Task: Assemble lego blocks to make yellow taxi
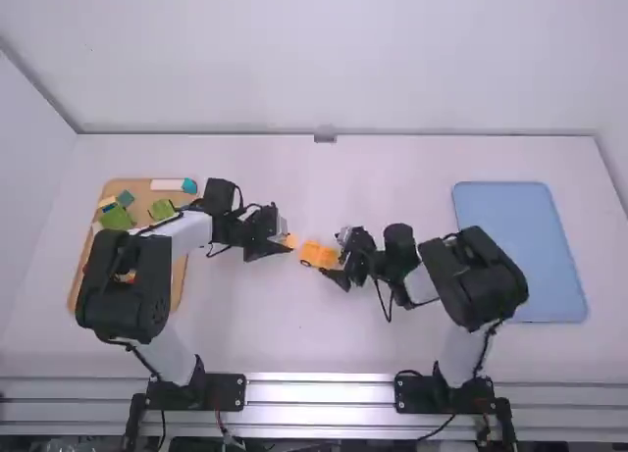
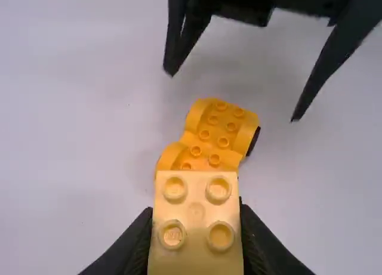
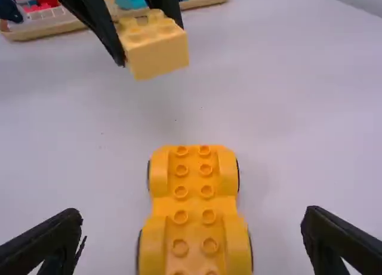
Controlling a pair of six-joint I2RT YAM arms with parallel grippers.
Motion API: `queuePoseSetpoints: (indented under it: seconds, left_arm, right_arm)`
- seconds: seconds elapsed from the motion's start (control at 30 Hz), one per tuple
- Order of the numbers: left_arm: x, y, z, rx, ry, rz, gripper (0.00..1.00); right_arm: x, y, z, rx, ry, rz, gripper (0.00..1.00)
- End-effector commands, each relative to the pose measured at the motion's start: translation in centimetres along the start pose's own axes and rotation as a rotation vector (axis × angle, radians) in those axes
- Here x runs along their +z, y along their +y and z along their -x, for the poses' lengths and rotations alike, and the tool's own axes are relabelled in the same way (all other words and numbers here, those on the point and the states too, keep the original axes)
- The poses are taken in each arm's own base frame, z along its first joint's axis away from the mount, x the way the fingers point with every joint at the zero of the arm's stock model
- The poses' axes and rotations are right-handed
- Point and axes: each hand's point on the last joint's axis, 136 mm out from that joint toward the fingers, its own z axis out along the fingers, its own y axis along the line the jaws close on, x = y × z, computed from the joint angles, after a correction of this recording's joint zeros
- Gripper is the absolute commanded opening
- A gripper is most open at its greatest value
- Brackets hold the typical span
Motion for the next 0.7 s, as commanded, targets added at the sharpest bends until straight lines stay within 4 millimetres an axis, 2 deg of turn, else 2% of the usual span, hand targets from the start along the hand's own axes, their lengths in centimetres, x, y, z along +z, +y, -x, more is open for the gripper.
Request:
queuePoseSetpoints:
  seconds: [0.0, 0.1, 0.2, 0.33, 0.5, 0.67]
  left_arm:
    - [-0.3, 0.1, 0.8, 0.026, -0.017, 0.002, 0.08]
    - [-0.1, 0.0, 0.9, 0.02, -0.018, -0.003, 0.08]
    - [-0.1, 0.0, 0.9, 0.02, -0.018, -0.004, 0.08]
    - [-0.2, 0.1, 0.9, -0.009, -0.019, 0.003, 0.09]
    - [-0.1, -0.1, 0.9, -0.018, -0.017, -0.005, 0.08]
    - [0.6, -0.7, 1.4, -0.007, -0.019, -0.031, 0.08]
  right_arm:
    - [0.8, -0.8, -0.1, -0.02, -0.007, 0.004, 0.98]
    - [1.7, -1.1, -1.6, 0.006, 0.034, -0.011, 0.98]
    - [2.6, -1.0, -2.4, 0.013, 0.045, -0.003, 0.98]
    - [3.4, -0.5, -2.2, -0.02, 0.021, 0.012, 0.98]
    - [3.4, 0.0, -2.3, -0.111, 0.021, 0.024, 0.98]
    - [3.5, 1.0, -2.2, -0.189, 0.005, 0.116, 1.0]
